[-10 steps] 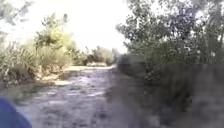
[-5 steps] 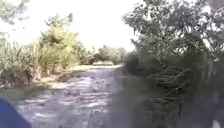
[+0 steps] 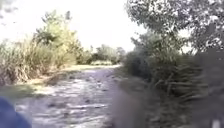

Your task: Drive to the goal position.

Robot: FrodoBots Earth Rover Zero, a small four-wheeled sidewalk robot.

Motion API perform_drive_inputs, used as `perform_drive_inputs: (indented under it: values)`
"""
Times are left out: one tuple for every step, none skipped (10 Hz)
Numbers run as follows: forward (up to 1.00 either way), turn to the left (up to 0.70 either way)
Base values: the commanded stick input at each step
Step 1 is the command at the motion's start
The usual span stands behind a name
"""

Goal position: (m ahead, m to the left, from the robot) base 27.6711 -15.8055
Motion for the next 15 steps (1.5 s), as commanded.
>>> perform_drive_inputs:
  values:
    - [1.00, 0.00]
    - [1.00, 0.00]
    - [1.00, 0.00]
    - [1.00, 0.27]
    - [1.00, 0.27]
    - [1.00, 0.27]
    - [1.00, 0.27]
    - [1.00, 0.16]
    - [1.00, 0.00]
    - [1.00, 0.00]
    - [1.00, 0.00]
    - [1.00, 0.00]
    - [1.00, 0.00]
    - [1.00, 0.00]
    - [1.00, 0.00]
